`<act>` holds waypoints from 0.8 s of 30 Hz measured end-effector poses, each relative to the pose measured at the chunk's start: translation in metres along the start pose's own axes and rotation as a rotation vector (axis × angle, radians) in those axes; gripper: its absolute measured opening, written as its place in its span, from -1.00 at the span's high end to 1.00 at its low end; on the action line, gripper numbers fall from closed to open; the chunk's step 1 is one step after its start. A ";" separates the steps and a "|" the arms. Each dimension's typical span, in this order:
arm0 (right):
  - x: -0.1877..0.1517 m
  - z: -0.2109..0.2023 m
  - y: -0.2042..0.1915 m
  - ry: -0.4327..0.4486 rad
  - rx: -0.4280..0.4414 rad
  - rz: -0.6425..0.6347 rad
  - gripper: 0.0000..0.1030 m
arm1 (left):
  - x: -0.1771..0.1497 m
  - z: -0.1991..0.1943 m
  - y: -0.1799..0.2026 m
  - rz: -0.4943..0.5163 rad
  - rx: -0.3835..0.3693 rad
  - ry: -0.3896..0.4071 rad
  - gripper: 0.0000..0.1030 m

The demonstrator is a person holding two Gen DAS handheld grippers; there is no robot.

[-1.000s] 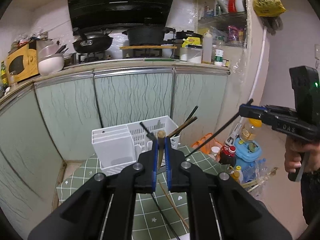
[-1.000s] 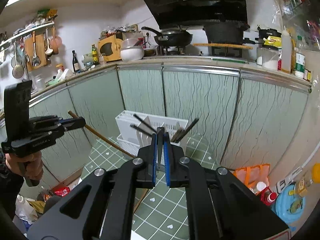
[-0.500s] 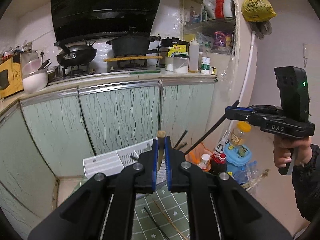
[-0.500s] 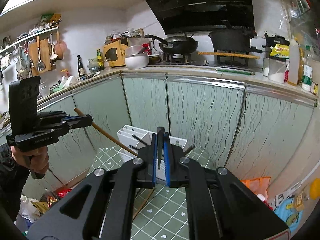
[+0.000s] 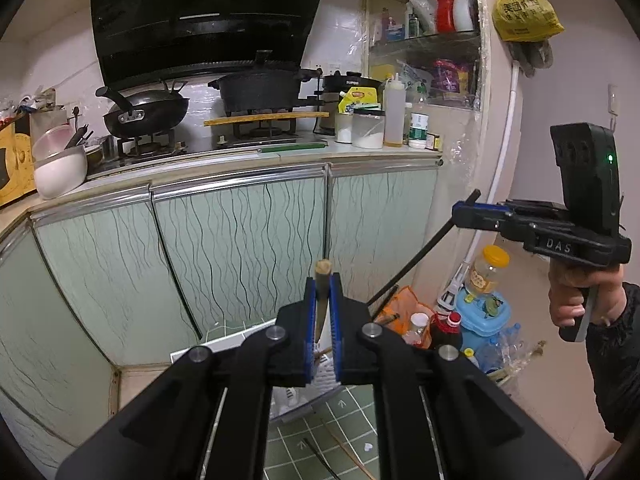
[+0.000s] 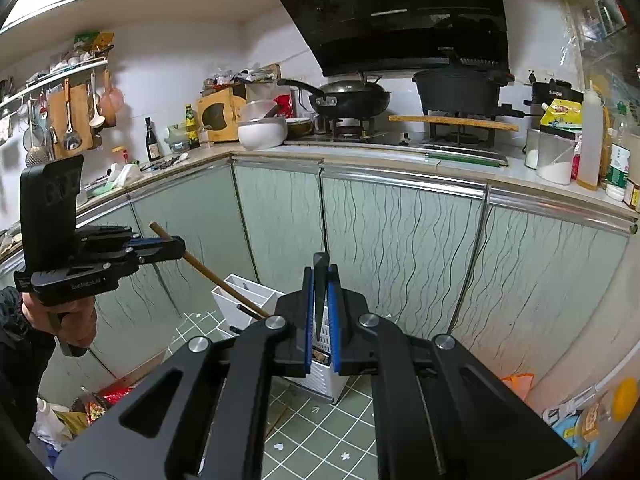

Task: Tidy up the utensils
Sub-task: 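Lower both chopsticks into the white holder and open both tools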

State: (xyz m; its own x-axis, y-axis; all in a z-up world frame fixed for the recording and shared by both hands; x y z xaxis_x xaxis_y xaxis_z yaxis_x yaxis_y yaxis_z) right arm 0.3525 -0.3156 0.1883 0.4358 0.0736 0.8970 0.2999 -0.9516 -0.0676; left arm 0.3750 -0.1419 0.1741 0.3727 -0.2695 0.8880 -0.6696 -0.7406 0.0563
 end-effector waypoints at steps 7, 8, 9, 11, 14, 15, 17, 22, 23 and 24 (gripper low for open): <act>-0.011 0.036 0.010 -0.030 0.005 0.006 0.88 | -0.009 0.033 -0.015 -0.011 -0.011 -0.028 0.85; -0.013 0.039 0.011 -0.032 0.005 0.008 0.88 | -0.011 0.037 -0.017 -0.010 -0.010 -0.031 0.85; -0.015 0.044 0.013 -0.036 0.007 0.011 0.88 | -0.012 0.040 -0.018 -0.012 -0.011 -0.032 0.85; -0.017 0.052 0.016 -0.041 0.006 0.014 0.88 | -0.016 0.047 -0.021 -0.016 -0.019 -0.040 0.85; -0.021 0.063 0.019 -0.051 0.011 0.018 0.88 | -0.021 0.055 -0.024 -0.022 -0.022 -0.050 0.85; -0.022 0.064 0.019 -0.053 0.011 0.018 0.88 | -0.022 0.057 -0.025 -0.024 -0.020 -0.052 0.85; -0.025 0.069 0.020 -0.056 0.013 0.019 0.88 | -0.025 0.061 -0.026 -0.026 -0.024 -0.057 0.85; -0.031 0.076 0.020 -0.065 0.015 0.026 0.88 | -0.031 0.068 -0.026 -0.031 -0.025 -0.069 0.85; -0.032 0.077 0.020 -0.067 0.014 0.026 0.88 | -0.033 0.070 -0.025 -0.030 -0.022 -0.072 0.85; -0.033 0.078 0.020 -0.067 0.013 0.026 0.88 | -0.034 0.071 -0.024 -0.029 -0.021 -0.073 0.85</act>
State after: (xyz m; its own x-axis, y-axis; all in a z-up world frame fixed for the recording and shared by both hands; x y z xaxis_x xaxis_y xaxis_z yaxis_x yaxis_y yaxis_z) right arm 0.4101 -0.3143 0.1229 0.4990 0.0695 0.8638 0.2987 -0.9495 -0.0962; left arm 0.4241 -0.1583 0.1108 0.4378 -0.2925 0.8502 -0.6707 -0.7360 0.0921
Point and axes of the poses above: each gripper's, at about its wrist camera, not at the fingertips, and z roughly the way its jaws point, y to its right, x to its top, the point moved 9 cm from there along z, roughly the way its jaws point, and after that the axes turned 2 degrees about -z, right-handed, at the moved point
